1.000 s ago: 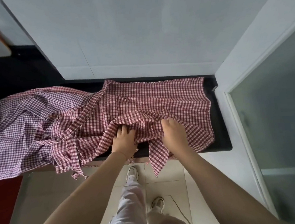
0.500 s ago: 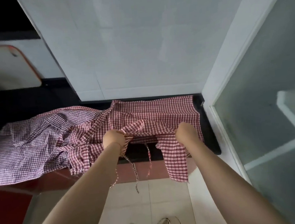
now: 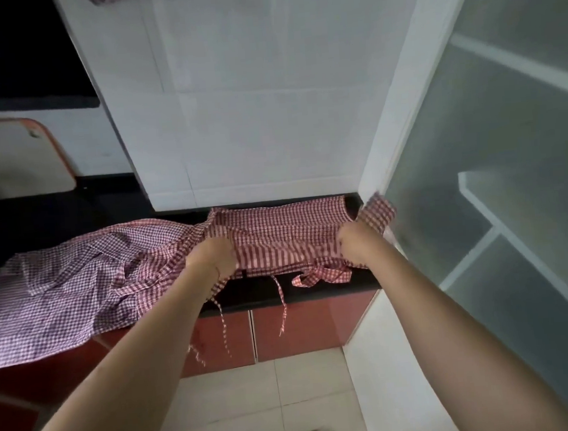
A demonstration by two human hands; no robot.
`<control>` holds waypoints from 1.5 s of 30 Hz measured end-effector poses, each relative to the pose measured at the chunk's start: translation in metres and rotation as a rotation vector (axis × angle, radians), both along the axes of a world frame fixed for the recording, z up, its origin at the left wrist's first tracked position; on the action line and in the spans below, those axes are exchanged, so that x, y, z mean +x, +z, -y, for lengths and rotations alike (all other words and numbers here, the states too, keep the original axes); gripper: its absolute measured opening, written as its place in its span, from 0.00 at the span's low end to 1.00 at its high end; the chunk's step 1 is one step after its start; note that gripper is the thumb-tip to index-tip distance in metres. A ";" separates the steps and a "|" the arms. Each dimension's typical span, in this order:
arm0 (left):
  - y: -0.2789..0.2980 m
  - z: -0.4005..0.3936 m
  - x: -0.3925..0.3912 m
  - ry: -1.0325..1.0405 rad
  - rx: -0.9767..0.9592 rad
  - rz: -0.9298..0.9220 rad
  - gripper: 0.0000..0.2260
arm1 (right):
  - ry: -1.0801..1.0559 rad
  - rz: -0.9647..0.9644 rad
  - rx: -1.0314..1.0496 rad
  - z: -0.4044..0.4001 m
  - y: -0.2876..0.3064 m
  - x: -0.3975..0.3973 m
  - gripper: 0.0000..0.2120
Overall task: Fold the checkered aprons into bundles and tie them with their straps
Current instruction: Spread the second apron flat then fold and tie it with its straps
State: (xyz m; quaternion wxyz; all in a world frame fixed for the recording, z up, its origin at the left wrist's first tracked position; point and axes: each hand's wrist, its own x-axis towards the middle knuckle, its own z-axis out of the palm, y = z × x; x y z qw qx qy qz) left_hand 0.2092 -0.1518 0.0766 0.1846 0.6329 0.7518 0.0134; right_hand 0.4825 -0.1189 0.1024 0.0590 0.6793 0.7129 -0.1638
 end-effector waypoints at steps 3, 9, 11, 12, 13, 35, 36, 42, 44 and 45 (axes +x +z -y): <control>0.015 0.009 -0.005 -0.163 -0.391 -0.108 0.15 | -0.020 0.221 -0.492 0.011 0.010 -0.001 0.20; 0.006 -0.003 -0.020 -0.101 -0.034 -0.157 0.11 | -0.104 0.150 -0.157 0.009 0.016 -0.001 0.16; 0.000 -0.011 -0.019 -0.056 -0.006 -0.130 0.10 | -0.134 0.094 -0.106 0.004 0.007 0.002 0.15; -0.002 -0.015 -0.017 -0.041 0.000 -0.132 0.10 | -0.144 0.063 -0.069 0.000 0.003 0.003 0.16; -0.005 -0.020 -0.017 -0.028 -0.001 -0.131 0.09 | -0.153 0.036 -0.035 -0.006 -0.001 0.004 0.16; -0.134 -0.280 -0.029 0.045 -0.187 -0.271 0.13 | 0.002 -0.030 -0.168 -0.298 -0.156 -0.013 0.14; -0.140 -0.284 -0.031 0.058 -0.200 -0.260 0.12 | -0.025 -0.044 -0.183 -0.301 -0.164 -0.012 0.15; -0.169 -0.314 -0.039 0.194 0.002 -0.137 0.12 | -0.196 -0.152 -0.016 -0.327 -0.183 -0.025 0.20; -0.177 -0.311 -0.038 0.194 0.053 -0.101 0.15 | -0.201 -0.156 -0.097 -0.326 -0.187 -0.030 0.30; -0.179 -0.307 -0.038 0.172 0.099 -0.117 0.17 | -0.223 -0.141 -0.104 -0.323 -0.191 -0.031 0.34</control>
